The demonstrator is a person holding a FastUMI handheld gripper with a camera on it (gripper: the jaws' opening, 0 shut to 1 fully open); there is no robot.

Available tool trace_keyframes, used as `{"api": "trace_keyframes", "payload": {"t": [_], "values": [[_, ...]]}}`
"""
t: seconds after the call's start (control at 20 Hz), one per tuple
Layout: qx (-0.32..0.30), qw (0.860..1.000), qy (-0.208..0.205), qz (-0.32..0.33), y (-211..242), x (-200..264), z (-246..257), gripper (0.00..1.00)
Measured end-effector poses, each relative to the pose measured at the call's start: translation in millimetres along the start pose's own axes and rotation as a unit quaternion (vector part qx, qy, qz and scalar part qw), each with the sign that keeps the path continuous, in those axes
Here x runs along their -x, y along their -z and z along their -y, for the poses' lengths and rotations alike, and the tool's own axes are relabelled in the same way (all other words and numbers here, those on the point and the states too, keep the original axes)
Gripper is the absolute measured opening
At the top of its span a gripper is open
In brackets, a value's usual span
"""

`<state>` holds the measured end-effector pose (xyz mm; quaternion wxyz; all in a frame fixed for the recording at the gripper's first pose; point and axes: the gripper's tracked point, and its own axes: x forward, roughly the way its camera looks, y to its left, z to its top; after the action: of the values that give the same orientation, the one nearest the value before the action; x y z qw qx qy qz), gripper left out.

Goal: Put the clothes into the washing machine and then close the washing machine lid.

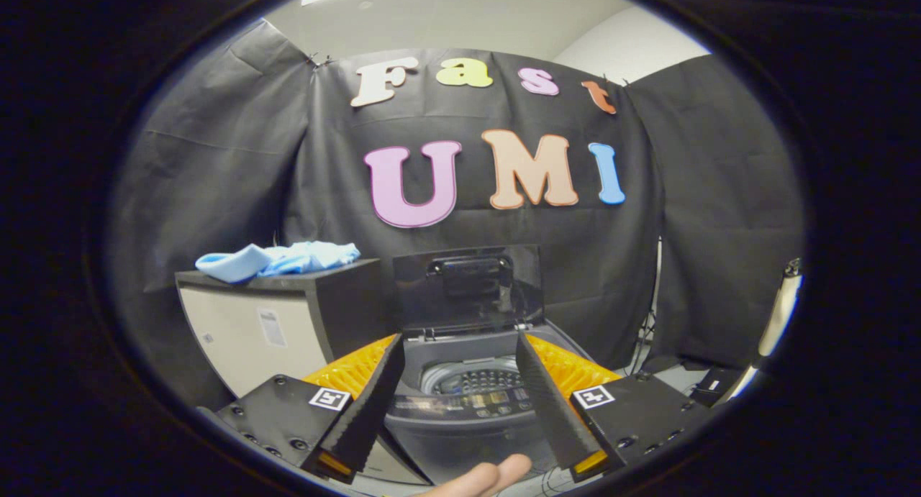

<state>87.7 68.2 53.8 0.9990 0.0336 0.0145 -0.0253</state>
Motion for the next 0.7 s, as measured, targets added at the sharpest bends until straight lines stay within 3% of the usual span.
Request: {"api": "trace_keyframes", "payload": {"t": [0.35,0.6,0.7], "values": [[0.003,0.997,-0.066,0.025,-89,-78,-148,0.97],[0.015,0.995,-0.090,-0.051,-88,-132,-228,0.97],[0.052,0.989,-0.098,-0.098,-73,-149,-253,0.97]]}}
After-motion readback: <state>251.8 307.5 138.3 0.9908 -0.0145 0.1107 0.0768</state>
